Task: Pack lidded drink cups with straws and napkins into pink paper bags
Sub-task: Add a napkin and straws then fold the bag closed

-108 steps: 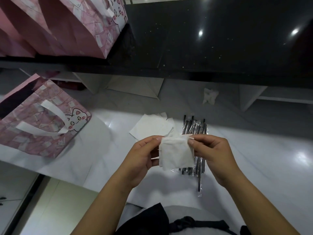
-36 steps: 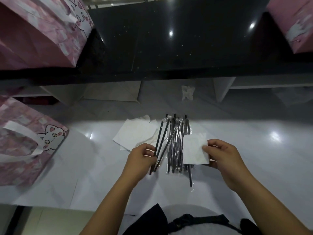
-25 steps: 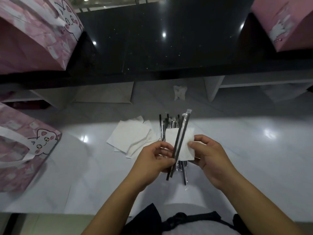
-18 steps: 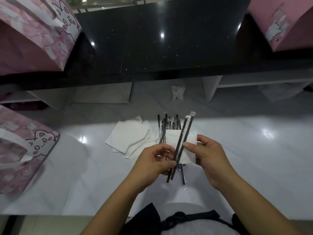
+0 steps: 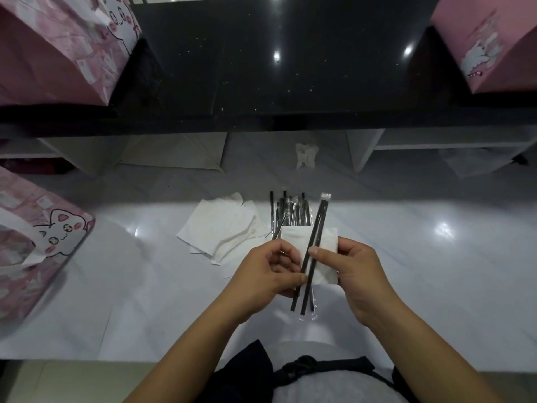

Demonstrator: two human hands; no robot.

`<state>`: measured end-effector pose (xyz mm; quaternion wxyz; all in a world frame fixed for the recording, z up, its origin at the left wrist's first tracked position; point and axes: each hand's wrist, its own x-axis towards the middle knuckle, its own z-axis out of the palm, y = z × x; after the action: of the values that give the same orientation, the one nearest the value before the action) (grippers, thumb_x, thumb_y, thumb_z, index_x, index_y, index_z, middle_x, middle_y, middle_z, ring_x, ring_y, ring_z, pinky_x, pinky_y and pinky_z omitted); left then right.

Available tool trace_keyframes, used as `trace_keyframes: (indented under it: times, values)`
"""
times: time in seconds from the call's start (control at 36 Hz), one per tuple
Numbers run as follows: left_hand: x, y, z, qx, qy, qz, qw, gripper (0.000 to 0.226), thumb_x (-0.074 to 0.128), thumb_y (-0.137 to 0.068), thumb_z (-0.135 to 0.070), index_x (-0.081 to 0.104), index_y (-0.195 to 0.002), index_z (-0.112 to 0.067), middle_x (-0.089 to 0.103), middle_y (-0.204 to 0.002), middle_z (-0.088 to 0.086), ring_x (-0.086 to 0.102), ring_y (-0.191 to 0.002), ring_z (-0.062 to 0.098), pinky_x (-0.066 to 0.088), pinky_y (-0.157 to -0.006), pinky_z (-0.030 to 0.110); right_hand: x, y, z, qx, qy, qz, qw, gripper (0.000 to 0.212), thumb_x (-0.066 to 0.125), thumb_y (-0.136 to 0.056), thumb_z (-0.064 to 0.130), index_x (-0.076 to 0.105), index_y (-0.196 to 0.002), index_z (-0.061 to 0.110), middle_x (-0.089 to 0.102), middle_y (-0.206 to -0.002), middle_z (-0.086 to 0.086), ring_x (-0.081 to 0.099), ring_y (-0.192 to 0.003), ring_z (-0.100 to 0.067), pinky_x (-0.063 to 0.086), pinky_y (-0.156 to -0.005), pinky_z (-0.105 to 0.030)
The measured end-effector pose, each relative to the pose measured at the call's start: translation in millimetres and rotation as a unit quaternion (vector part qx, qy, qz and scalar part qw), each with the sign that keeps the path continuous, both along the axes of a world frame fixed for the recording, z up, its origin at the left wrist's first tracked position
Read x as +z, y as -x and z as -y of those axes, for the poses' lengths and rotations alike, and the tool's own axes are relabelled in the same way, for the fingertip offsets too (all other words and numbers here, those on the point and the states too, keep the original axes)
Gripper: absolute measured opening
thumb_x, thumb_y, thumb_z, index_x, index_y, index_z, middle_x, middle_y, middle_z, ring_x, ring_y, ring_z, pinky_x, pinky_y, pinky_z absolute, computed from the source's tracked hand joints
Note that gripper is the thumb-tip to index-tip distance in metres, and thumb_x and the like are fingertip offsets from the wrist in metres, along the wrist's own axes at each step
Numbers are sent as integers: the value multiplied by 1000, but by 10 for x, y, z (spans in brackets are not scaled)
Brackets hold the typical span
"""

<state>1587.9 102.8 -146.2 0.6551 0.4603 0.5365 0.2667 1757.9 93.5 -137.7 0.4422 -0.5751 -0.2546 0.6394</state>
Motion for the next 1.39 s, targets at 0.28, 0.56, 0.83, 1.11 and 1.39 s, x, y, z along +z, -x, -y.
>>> trace_keyframes:
  times: [0.28, 0.56, 0.83, 1.11, 1.39]
  values:
    - [-1, 202, -109, 45, -5, -3, 999, 72, 90, -67, -30, 48, -125, -42, 61, -121, -5, 61, -111, 13, 56, -88, 29, 90, 0, 27, 38, 15, -35, 999, 28, 71, -78, 6, 74, -106, 4, 76, -101, -15, 74, -92, -32, 59, -81, -43]
    - [-218, 12, -19, 21, 20, 45, 999, 41, 77, -80, 0, 66, -115, -18, 75, -103, 1, 72, -95, 16, 59, -81, 30, -81, 194, 141, -49, 36, 105, 993, 23, 78, -77, -2, 76, -97, 9, 77, -90, -13, 75, -83, -33, 62, -75, -47]
    - [-309, 82, -57, -34, -155, -88, 984, 25, 71, -83, -12, 71, -96, -33, 67, -96, -15, 61, -89, 0, 47, -75, 16, -81, 427, 218, -116, 56, 126, 984, 14, 70, -88, 5, 73, -101, 8, 76, -91, -13, 74, -86, -35, 58, -79, -56]
    - [-313, 348, -46, -150, -116, 6, 982, 33, 58, -99, -31, 63, -132, -34, 59, -131, -18, 54, -119, -5, 44, -102, 18, -77, 602, 170, -194, 69, 88, 975, 15, 63, -87, -4, 72, -95, 4, 74, -88, -13, 73, -74, -23, 57, -67, -38]
    - [-218, 394, -60, -83, -31, -5, 996, 29, 63, -90, 0, 80, -97, -22, 75, -98, -3, 67, -85, 10, 53, -75, 21, -105, 589, 343, -150, 90, -25, 984, 19, 55, -96, 6, 73, -103, 2, 72, -101, -22, 71, -86, -29, 60, -69, -39]
